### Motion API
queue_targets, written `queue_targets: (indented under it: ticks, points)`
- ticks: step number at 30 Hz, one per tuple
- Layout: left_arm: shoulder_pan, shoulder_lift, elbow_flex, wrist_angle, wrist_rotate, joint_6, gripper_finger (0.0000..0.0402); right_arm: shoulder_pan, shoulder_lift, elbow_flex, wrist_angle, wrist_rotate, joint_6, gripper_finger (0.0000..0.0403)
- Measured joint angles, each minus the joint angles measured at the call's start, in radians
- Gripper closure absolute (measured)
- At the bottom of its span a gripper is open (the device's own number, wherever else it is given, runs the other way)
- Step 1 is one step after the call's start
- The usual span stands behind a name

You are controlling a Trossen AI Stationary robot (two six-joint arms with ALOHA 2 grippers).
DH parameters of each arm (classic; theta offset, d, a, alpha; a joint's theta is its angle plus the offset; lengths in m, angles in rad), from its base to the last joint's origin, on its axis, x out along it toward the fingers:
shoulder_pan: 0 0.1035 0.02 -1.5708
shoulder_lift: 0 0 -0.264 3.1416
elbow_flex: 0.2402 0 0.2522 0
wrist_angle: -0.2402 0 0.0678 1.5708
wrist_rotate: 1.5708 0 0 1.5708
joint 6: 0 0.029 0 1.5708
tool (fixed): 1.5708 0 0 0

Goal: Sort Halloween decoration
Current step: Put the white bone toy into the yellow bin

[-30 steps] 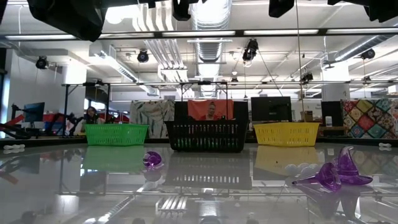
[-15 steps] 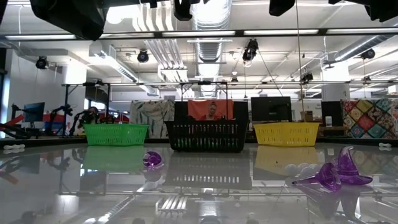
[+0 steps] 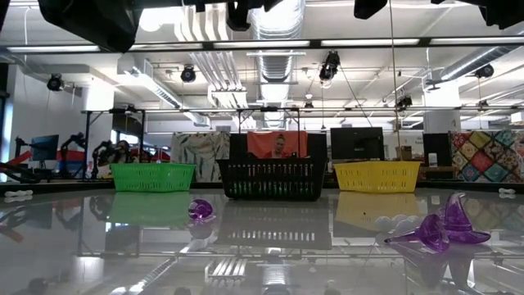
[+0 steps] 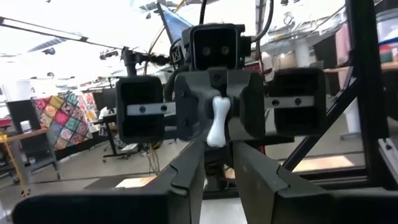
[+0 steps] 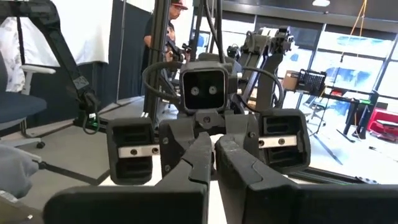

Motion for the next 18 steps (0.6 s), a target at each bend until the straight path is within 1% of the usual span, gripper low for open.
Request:
queue_targets:
  ticks: [1,3,5,7,8,9,10,11,13,14,15,16,18]
  points:
    - [0.000,0.000,0.000,-0.005,-0.012,0.000,0.0332,0.000,-0.001,0.000,0.000,0.004,-0.002,0.0394]
    - [0.000,0.000,0.000,-0.020,-0.045,0.000,0.0331,0.000,-0.011,0.000,-0.006,0.050,-0.003,0.0394]
    - [-0.005,0.000,-0.004,-0.037,-0.085,-0.004,0.0331,-0.001,-0.021,0.000,-0.006,0.123,-0.003,0.0394]
    - [-0.011,0.000,-0.005,-0.060,-0.133,-0.010,0.0331,-0.004,-0.035,0.000,-0.026,0.223,-0.009,0.0394]
    - [-0.015,0.000,-0.005,-0.077,-0.159,-0.015,0.0331,-0.008,-0.045,0.000,-0.045,0.283,-0.015,0.0394]
    - [-0.017,0.000,-0.005,-0.088,-0.177,-0.025,0.0331,-0.013,-0.056,0.000,-0.069,0.365,-0.012,0.0394]
    - [-0.020,0.000,-0.006,-0.096,-0.195,-0.031,0.0331,-0.021,-0.068,0.000,-0.098,0.464,0.008,0.0394]
    - [-0.022,0.000,-0.007,-0.098,-0.207,-0.036,0.0331,-0.032,-0.081,0.000,-0.142,0.595,0.041,0.0394]
    - [-0.026,0.000,-0.010,-0.097,-0.213,-0.046,0.0331,-0.063,-0.106,0.001,-0.288,0.855,0.147,0.0394]
    - [-0.027,0.000,-0.010,-0.097,-0.213,-0.052,0.0331,-0.082,-0.121,0.000,-0.395,0.957,0.228,0.0394]
    - [-0.027,0.000,-0.011,-0.097,-0.213,-0.057,0.0331,-0.106,-0.136,0.000,-0.517,1.016,0.326,0.0394]
    - [-0.027,0.000,-0.011,-0.097,-0.213,-0.060,0.0331,-0.133,-0.150,0.000,-0.635,1.030,0.441,0.0394]
    - [-0.027,0.000,-0.011,-0.096,-0.213,-0.062,0.0331,-0.196,-0.171,0.000,-0.858,0.997,0.666,0.0394]
